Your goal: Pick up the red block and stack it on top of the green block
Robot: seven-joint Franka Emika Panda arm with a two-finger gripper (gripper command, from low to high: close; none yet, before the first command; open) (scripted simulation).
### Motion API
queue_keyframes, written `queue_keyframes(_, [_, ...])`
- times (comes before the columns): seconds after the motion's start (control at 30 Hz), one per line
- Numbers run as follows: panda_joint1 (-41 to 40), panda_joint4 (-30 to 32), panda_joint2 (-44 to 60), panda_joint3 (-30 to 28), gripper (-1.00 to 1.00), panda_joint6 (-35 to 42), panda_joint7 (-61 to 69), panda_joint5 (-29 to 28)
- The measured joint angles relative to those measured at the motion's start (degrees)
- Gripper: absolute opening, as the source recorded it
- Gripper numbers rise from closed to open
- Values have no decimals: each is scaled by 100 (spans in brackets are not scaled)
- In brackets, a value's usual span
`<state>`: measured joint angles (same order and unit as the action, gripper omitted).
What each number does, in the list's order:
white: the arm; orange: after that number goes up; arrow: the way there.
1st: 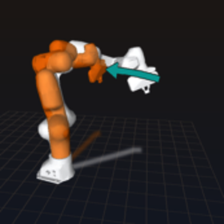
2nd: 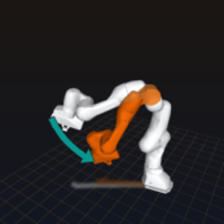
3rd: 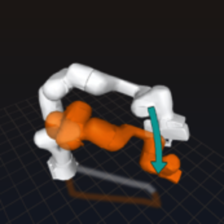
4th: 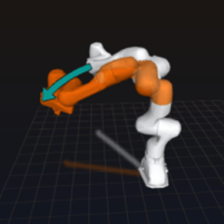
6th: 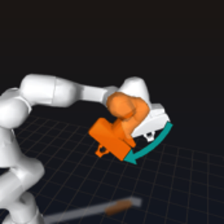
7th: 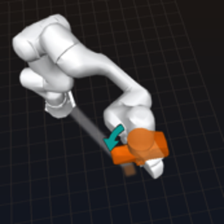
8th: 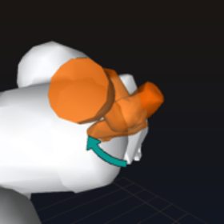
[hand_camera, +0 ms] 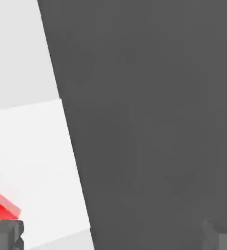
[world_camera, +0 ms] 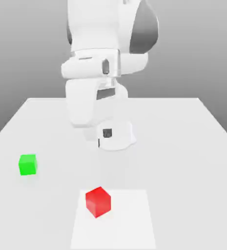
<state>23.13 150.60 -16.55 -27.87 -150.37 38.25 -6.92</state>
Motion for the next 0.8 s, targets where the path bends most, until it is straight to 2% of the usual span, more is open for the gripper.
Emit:
queue_keyframes(0.37, [486, 588, 993, -624, 0, -595, 2949, 286])
queue_keyframes(0.57, [567, 894, 1585, -704, 0, -929, 4676, 657])
queue_keyframes(0.67, [406, 846, 2141, -310, 0, -1288, 5568, 1625])
queue_keyframes(0.8, [-401, 683, 2921, 794, 0, -1832, 6568, 2947])
